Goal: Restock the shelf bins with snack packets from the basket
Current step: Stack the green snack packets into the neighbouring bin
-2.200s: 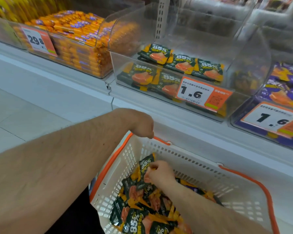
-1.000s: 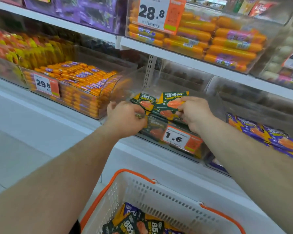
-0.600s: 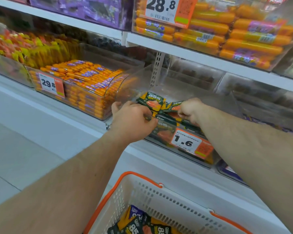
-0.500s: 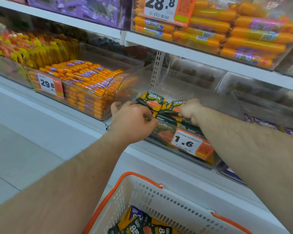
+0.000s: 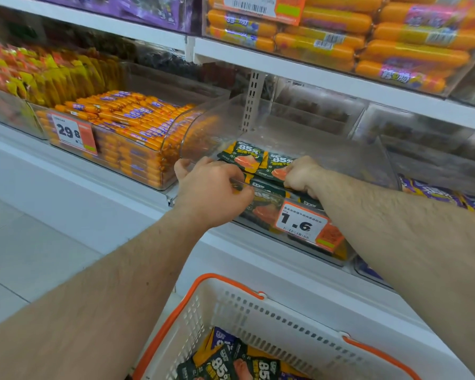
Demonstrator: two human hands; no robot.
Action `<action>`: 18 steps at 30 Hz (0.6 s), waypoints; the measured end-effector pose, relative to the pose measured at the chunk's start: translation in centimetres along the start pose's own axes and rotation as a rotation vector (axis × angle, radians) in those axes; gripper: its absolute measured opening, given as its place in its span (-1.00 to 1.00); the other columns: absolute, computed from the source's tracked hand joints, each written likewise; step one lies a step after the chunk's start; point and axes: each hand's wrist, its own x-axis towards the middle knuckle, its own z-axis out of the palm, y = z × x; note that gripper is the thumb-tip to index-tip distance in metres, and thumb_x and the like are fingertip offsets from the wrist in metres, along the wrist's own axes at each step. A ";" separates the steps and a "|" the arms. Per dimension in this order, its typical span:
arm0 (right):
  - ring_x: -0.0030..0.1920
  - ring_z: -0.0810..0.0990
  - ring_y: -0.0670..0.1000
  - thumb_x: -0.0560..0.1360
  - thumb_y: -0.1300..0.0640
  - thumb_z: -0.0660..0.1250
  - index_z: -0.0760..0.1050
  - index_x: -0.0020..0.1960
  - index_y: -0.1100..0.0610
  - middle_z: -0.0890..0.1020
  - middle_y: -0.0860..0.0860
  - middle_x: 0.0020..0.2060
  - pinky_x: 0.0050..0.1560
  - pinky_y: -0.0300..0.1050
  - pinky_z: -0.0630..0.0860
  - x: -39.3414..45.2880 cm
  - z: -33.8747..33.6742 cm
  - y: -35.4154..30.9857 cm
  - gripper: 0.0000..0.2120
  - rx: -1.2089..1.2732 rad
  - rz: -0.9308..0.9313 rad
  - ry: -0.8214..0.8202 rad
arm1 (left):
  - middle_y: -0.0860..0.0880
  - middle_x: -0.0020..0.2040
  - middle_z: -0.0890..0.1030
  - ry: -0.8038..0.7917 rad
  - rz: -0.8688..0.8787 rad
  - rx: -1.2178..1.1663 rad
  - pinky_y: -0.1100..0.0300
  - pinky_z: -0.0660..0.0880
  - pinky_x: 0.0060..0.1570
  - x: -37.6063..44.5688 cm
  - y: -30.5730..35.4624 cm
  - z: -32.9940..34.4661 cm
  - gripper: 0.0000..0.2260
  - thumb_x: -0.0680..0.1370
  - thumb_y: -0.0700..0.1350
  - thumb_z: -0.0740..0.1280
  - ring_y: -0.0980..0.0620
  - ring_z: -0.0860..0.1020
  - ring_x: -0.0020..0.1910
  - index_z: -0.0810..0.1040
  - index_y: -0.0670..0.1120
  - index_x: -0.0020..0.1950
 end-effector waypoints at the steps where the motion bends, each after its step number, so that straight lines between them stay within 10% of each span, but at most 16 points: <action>1: 0.10 0.62 0.11 0.51 0.31 0.29 0.55 0.20 0.28 0.61 0.16 0.13 0.14 0.07 0.59 -0.2 -0.2 -0.1 -0.72 0.019 0.005 -0.002 | 0.14 -0.02 0.58 0.004 0.008 0.005 -0.05 0.02 0.32 0.0 0.1 -0.1 -0.72 0.43 0.18 0.29 0.05 0.42 0.21 0.63 0.10 0.03; 7: 0.00 0.61 0.10 0.46 0.30 0.30 0.61 0.04 0.23 0.65 0.12 -0.01 0.03 -0.03 0.60 -4.1 -3.0 -1.5 -0.80 0.282 -0.047 0.164 | 0.14 -0.24 0.50 0.143 0.135 -0.166 0.13 0.31 -0.12 -0.1 1.6 -1.6 -0.82 0.41 0.06 0.31 0.02 0.47 -0.13 0.54 -0.03 -0.19; 10: -0.08 0.56 0.07 0.41 0.26 0.28 0.60 -0.13 0.11 0.61 0.03 -0.10 -0.12 -0.13 0.48 -8.5 -2.8 -1.8 -0.85 0.289 -0.281 0.496 | 0.02 -0.40 0.52 -0.259 0.122 -0.103 0.15 0.39 -0.31 -1.1 2.2 -1.6 -0.72 0.47 0.06 0.31 -0.03 0.50 -0.30 0.50 -0.10 -0.34; 14: -0.26 0.47 0.15 0.28 0.25 0.29 0.51 -0.32 0.19 0.50 0.09 -0.32 -0.25 -0.06 0.35 -13.9 0.9 -0.3 -0.96 0.286 -0.712 0.918 | -0.03 -0.16 0.59 -1.069 0.150 0.148 0.11 0.48 -0.08 -3.5 1.9 0.4 -0.75 0.55 0.06 0.29 -0.03 0.53 -0.15 0.55 -0.09 -0.17; 18: -0.30 0.44 0.08 0.28 0.18 0.24 0.50 -0.34 0.17 0.42 -0.03 -0.38 -0.24 -0.12 0.29 -17.0 8.3 2.5 -0.91 0.426 -0.630 0.761 | -0.06 -0.24 0.41 -1.362 0.125 0.372 0.12 0.32 -0.20 -5.6 1.3 2.6 -0.71 0.60 0.07 0.23 -0.05 0.36 -0.28 0.39 -0.11 -0.19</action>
